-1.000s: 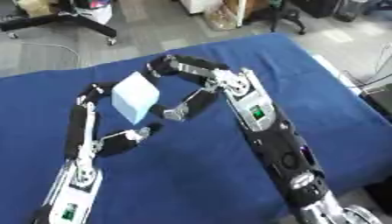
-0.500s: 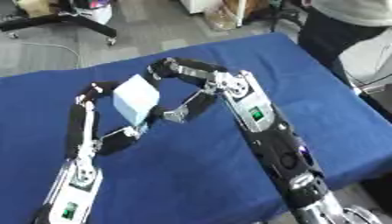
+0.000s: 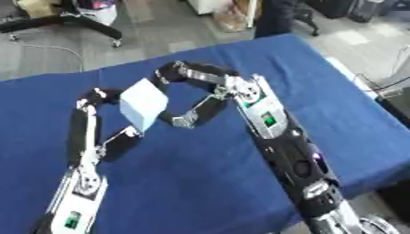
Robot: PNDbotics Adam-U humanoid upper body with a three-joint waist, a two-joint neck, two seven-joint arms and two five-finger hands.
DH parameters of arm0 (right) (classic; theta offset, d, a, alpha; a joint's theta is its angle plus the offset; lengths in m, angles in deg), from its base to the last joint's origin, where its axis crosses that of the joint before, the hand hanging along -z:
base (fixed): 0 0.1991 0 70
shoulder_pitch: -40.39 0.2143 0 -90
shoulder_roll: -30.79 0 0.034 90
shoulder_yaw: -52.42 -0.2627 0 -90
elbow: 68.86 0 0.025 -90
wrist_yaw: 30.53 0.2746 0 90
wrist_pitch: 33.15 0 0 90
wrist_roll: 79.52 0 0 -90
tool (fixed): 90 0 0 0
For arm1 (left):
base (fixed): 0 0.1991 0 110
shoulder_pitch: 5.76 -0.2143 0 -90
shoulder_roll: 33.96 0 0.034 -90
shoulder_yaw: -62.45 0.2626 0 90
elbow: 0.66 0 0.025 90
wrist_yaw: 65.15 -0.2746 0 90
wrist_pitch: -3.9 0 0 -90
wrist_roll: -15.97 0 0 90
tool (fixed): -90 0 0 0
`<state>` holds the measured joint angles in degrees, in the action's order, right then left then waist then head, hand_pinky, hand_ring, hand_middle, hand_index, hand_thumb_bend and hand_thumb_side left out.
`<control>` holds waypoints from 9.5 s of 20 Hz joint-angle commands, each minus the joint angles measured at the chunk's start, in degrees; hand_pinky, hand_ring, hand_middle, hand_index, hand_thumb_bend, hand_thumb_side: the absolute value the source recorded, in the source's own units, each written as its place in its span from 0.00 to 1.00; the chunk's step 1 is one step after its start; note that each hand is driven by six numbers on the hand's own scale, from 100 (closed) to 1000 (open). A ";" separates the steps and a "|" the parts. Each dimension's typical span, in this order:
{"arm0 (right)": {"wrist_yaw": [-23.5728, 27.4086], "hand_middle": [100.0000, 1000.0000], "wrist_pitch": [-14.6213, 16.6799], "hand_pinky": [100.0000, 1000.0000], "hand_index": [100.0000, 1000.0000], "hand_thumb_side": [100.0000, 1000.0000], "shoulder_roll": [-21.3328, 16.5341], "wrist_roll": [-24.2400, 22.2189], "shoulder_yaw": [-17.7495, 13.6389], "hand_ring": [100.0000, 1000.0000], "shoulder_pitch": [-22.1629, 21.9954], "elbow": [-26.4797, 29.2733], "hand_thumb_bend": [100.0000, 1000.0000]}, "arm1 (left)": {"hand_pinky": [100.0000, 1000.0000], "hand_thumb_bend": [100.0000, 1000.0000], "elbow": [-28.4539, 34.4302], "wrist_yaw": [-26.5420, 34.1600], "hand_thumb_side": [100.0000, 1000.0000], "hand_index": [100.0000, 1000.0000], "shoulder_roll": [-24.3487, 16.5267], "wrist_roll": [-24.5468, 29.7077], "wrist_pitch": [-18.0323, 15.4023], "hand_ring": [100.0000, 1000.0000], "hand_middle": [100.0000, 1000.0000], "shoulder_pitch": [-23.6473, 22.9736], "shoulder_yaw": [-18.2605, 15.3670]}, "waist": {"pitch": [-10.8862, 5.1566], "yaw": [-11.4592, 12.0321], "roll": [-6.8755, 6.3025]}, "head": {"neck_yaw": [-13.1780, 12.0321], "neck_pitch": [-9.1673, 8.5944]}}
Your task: Pick up the objects with one hand, pass them to the other hand, and then place them into the box on the other side of the table.
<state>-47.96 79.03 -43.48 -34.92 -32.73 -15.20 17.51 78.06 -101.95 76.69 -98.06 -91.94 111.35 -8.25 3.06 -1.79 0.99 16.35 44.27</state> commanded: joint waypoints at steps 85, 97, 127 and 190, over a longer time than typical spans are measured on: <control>-11.18 0.62 1.98 0.78 0.39 0.00 0.68 5.08 -1.12 0.77 0.99 -1.60 0.00 | 0.75 0.88 -2.52 8.60 0.51 0.79 1.37 6.19 -0.55 0.68 0.69 0.46 0.74 | -1.58 -0.40 0.61 | 0.54 -0.15; -12.82 0.62 2.32 0.78 0.39 0.00 0.86 5.33 -1.17 0.77 0.73 -2.17 0.00 | 0.75 0.86 -3.03 9.47 0.51 0.79 1.67 4.00 0.40 0.68 0.69 0.31 0.82 | -1.62 -0.52 0.68 | 0.74 -0.15; -14.20 0.63 1.82 0.78 0.39 0.01 1.15 4.31 -1.04 0.77 0.63 -2.78 0.00 | 0.69 0.00 -3.75 11.30 0.29 0.57 1.93 -0.04 -1.54 0.51 0.48 0.56 1.31 | -1.55 -0.59 0.78 | 0.98 -0.15; -17.19 0.72 -8.52 0.82 0.84 0.36 -5.09 6.86 -13.38 0.82 -12.43 20.43 0.00 | 0.59 0.00 10.20 2.28 0.09 0.39 -47.08 9.45 21.30 0.31 0.22 -5.84 -18.88 | -2.69 -0.80 -6.73 | -30.86 -0.15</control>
<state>-64.97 70.34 -47.64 -27.78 -45.96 -28.21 37.59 89.69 -97.51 33.59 -91.00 -71.21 105.14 -26.03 1.78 -2.65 -5.09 -14.50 44.25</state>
